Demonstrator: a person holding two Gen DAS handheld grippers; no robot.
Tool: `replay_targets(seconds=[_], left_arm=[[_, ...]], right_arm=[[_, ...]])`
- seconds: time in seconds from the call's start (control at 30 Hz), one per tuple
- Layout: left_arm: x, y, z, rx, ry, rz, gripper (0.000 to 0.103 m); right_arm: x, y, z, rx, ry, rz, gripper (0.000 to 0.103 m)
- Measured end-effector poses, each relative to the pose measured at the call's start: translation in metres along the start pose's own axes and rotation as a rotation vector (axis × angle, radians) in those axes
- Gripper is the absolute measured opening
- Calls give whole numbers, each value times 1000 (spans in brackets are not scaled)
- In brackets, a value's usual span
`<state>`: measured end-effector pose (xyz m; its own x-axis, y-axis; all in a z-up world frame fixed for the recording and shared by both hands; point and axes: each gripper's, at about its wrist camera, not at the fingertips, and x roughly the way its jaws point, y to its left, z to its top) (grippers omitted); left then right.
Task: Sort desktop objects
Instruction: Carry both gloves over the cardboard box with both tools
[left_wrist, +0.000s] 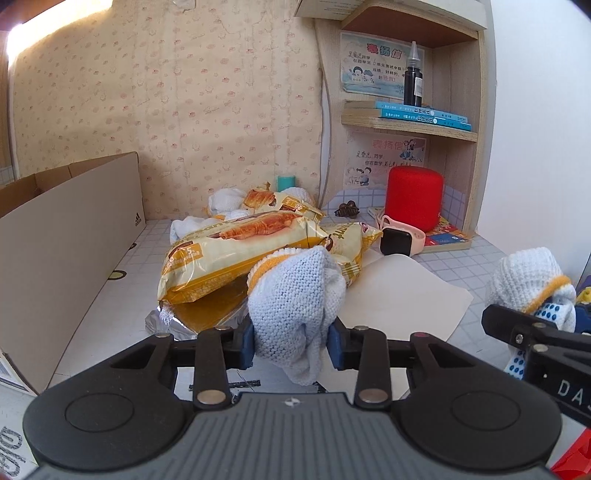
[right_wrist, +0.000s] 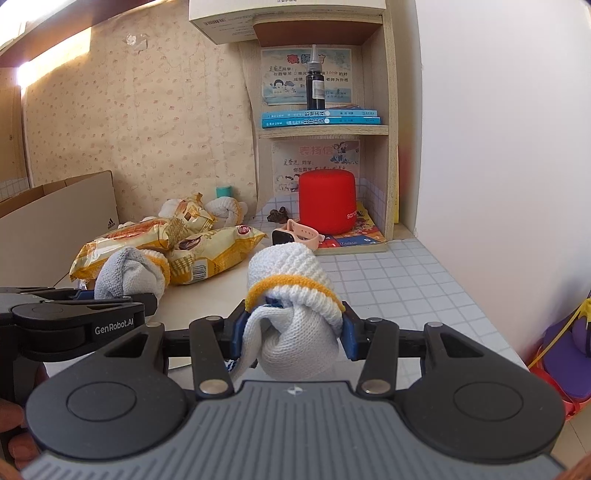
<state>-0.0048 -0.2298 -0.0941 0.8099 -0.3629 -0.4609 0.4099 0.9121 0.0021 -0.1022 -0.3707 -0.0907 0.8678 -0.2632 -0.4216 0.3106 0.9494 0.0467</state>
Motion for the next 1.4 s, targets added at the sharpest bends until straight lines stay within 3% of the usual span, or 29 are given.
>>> replay_targets(seconds=[0.6, 1.0, 1.4], left_arm=[[-61, 39, 31, -45, -111, 68, 39], [-96, 99, 50, -106, -155, 181, 39], [-113, 164, 48, -170, -154, 298, 39]], right_arm=[[-33, 42, 36, -68, -87, 87, 47], [-42, 99, 72, -129, -147, 223, 47], [-36, 169, 95, -190, -162, 377, 47]])
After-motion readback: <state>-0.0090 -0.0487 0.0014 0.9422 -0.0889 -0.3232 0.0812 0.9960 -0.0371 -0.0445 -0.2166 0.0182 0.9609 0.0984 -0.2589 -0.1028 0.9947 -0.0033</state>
